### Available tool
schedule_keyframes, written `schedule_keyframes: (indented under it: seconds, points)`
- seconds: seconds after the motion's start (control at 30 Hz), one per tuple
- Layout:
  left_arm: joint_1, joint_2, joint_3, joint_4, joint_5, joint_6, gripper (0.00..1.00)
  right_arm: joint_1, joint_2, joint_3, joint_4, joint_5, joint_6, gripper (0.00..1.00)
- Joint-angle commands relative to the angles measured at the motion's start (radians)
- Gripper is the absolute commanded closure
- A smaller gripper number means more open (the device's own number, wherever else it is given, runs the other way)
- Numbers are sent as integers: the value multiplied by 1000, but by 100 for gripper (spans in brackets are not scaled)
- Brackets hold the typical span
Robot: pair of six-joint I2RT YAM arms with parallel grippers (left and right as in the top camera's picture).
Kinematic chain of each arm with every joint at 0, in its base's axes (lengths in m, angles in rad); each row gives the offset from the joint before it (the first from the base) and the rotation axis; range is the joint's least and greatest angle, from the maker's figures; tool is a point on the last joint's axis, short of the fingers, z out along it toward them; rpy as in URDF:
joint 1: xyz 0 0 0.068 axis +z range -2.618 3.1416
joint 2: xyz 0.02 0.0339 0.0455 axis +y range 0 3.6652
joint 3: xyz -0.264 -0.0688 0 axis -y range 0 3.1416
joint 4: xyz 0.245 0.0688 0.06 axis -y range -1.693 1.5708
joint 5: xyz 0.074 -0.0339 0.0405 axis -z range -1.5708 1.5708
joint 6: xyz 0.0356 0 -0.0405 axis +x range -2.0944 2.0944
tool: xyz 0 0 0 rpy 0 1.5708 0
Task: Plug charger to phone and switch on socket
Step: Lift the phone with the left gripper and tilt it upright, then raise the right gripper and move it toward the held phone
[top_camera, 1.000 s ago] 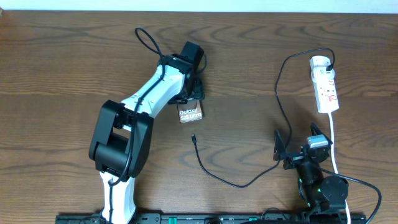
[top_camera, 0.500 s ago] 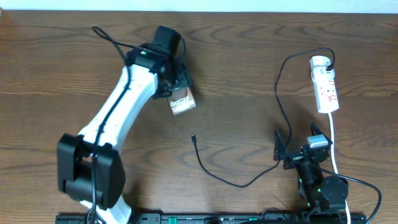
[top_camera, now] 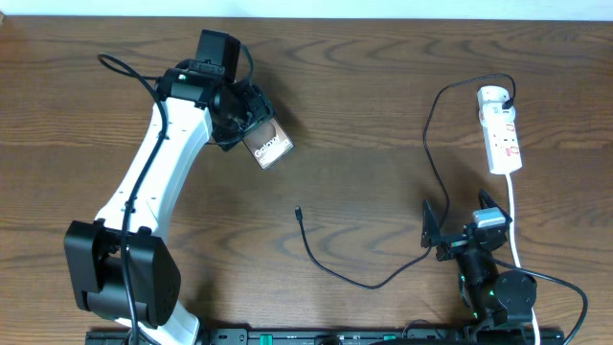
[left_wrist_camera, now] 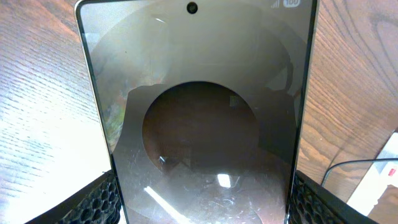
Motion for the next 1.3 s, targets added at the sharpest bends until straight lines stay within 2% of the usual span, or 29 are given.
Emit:
schedule_keyframes:
  seconds: [0.0,0.33,0.47,0.6,0.67,0.73,0.93,1.13,1.27]
  points:
    - [3,-29,2,2,35,-28,93,6,-5,-4,0,7,7,1]
    - [3,-29,2,9,34,-16,93,6,-5,-4,9,12,6,1]
    - [9,-29,2,29,34,48,93,6,-4,-4,46,-117,23,1]
    - [31,-29,2,40,69,47,93,6,14,-3,44,-135,58,1]
    - [45,-29,2,37,95,8,93,6,34,3,44,-135,64,1]
    - [66,-29,2,23,117,-112,93,5,66,18,44,-117,86,1]
    - [116,-29,2,16,362,-285,93,5,238,86,44,-70,144,1]
    - [128,-29,2,7,604,-384,93,5,509,203,44,-64,147,1]
    - [128,-29,2,7,734,-396,92,5,709,301,43,-108,153,1]
